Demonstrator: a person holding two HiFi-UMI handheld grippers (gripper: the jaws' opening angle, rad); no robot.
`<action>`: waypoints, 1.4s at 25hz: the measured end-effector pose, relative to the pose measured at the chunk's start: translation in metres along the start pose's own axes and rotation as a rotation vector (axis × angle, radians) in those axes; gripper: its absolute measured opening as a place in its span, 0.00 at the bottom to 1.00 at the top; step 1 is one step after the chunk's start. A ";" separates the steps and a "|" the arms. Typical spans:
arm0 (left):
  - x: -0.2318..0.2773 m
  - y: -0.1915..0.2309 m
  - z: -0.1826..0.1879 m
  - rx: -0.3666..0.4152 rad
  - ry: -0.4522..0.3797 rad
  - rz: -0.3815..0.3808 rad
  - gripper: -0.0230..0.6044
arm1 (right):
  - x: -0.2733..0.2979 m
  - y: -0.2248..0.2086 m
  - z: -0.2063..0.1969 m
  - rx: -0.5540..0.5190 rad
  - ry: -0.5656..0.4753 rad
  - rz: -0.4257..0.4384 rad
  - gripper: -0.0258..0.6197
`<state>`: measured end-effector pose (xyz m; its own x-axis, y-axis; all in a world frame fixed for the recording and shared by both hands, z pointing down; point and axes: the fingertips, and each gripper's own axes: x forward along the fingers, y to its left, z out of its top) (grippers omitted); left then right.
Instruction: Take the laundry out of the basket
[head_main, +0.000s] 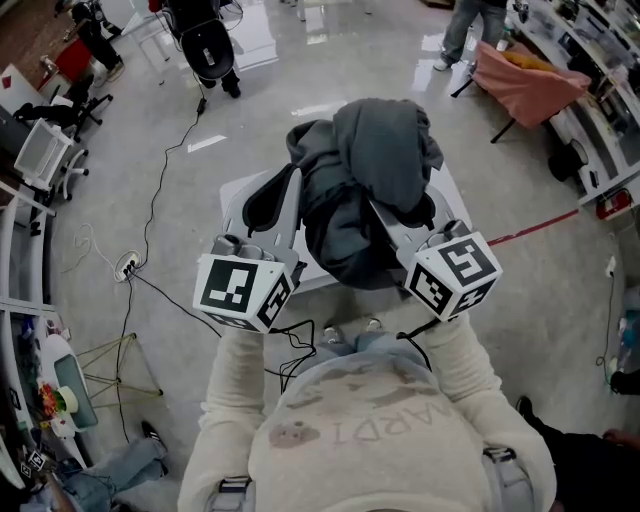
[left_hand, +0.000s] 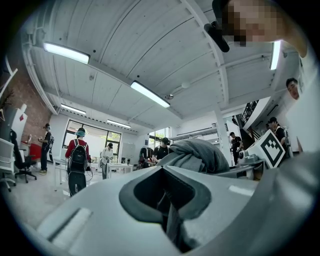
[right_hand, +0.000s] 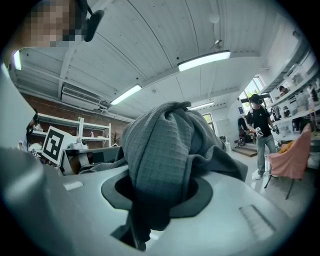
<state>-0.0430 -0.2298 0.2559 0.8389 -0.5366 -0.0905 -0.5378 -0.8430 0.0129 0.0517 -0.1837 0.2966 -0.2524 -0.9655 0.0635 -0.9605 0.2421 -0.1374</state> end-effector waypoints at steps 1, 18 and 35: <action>-0.002 0.001 -0.001 0.001 -0.004 -0.006 0.04 | 0.000 0.003 -0.001 -0.004 0.000 -0.006 0.29; 0.021 0.029 -0.046 -0.085 0.052 0.122 0.04 | 0.056 -0.099 -0.099 0.202 0.262 -0.043 0.34; 0.036 0.077 -0.094 -0.119 0.148 0.596 0.04 | 0.200 -0.171 -0.260 0.201 0.707 0.282 0.56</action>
<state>-0.0466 -0.3175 0.3473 0.4048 -0.9084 0.1051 -0.9111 -0.3909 0.1305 0.1352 -0.3935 0.5899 -0.5627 -0.5642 0.6041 -0.8266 0.3820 -0.4133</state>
